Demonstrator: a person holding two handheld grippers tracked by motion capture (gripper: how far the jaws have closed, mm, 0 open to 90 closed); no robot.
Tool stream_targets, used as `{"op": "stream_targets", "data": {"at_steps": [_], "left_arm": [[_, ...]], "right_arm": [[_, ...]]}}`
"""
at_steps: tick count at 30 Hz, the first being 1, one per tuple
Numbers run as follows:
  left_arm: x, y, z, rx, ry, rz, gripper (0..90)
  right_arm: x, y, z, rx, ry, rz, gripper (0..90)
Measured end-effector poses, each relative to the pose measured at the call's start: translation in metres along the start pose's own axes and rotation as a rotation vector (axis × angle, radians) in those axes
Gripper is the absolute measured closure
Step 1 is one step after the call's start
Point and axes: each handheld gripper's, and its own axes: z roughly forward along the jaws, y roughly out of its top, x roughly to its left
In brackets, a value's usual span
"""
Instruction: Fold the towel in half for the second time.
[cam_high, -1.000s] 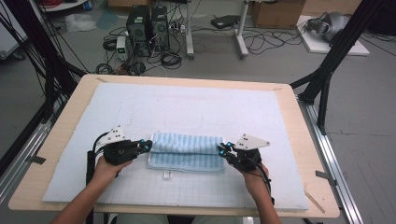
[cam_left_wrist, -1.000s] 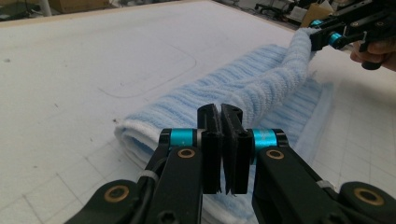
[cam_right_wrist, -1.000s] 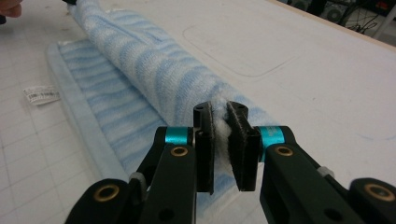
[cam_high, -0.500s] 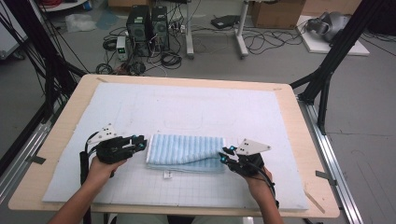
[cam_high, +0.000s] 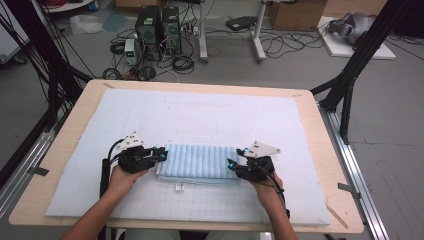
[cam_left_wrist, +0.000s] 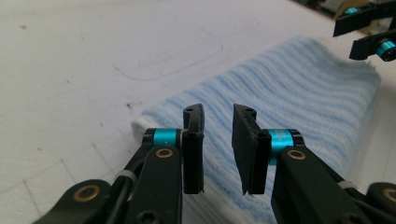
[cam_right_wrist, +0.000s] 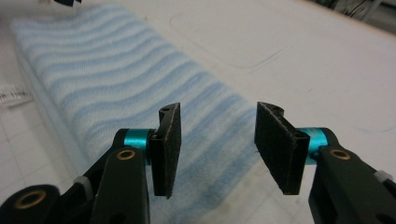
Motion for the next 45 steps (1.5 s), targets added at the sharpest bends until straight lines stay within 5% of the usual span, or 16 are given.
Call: {"op": "stream_targets", "data": {"at_steps": [7, 13, 19, 24, 28, 35, 45], "left_arm": [[-0.002, -0.011, 0.003, 0.095, -0.034, 0.0, 74.5], [-0.002, -0.012, -0.003, 0.112, -0.061, -0.001, 75.8], [0.008, -0.003, -0.016, -0.064, -0.002, -0.013, 57.1], [0.017, 0.005, -0.026, -0.179, 0.077, -0.024, 31.8], [0.02, 0.008, -0.033, -0.247, 0.065, -0.001, 17.0], [0.023, 0.011, -0.043, -0.305, 0.055, 0.027, 17.9], [0.03, 0.011, -0.053, -0.305, 0.096, 0.031, 18.7]], "right_arm": [[0.011, -0.01, 0.011, 0.119, 0.051, -0.069, 50.4], [0.007, -0.015, 0.002, 0.123, 0.096, -0.069, 47.2], [0.0, -0.009, -0.017, 0.006, 0.054, -0.02, 37.3], [-0.011, -0.007, -0.036, -0.057, -0.063, 0.007, 27.3], [-0.022, -0.013, -0.049, -0.067, -0.146, 0.042, 19.0], [-0.033, -0.022, -0.067, -0.119, -0.184, 0.087, 11.5], [-0.035, -0.027, -0.076, -0.163, -0.177, 0.114, 11.1]]}}
